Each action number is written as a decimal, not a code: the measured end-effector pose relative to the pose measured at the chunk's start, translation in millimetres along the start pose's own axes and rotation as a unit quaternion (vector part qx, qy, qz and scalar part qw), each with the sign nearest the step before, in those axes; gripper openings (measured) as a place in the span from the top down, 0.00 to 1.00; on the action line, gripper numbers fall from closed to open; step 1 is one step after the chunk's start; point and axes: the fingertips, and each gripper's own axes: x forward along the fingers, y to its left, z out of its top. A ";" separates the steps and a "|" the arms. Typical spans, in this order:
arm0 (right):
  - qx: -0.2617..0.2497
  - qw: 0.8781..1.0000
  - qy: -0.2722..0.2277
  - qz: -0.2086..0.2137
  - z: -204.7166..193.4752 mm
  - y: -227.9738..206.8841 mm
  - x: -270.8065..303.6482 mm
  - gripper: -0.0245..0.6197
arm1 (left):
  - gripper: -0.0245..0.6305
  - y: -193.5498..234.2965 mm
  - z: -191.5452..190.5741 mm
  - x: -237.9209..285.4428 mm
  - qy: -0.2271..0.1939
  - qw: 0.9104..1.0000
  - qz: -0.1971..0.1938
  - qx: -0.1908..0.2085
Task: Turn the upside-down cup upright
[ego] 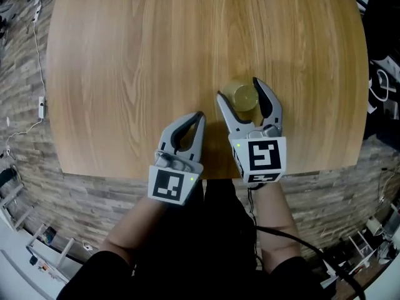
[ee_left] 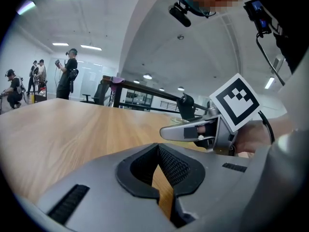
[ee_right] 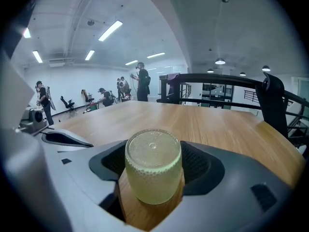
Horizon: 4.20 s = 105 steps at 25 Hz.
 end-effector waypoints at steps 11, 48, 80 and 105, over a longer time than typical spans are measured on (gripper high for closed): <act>0.072 0.992 -0.085 0.052 44.1 -13.7 -47.6 0.47 | 0.58 -40.9 7.6 11.7 -0.006 0.993 -0.120 -0.016; 0.180 0.955 -0.153 0.178 29.0 -42.9 -84.1 0.46 | 0.88 -88.8 33.4 17.4 -0.065 0.958 -0.275 -0.044; -0.380 0.909 0.057 0.163 -4.3 -6.5 -93.0 0.46 | 0.94 -116.9 62.4 -3.6 0.048 0.963 -0.224 0.143; -0.293 0.949 0.015 0.120 -25.6 -9.1 -58.2 0.46 | 0.81 -102.7 72.7 -6.1 -0.003 0.974 -0.184 0.129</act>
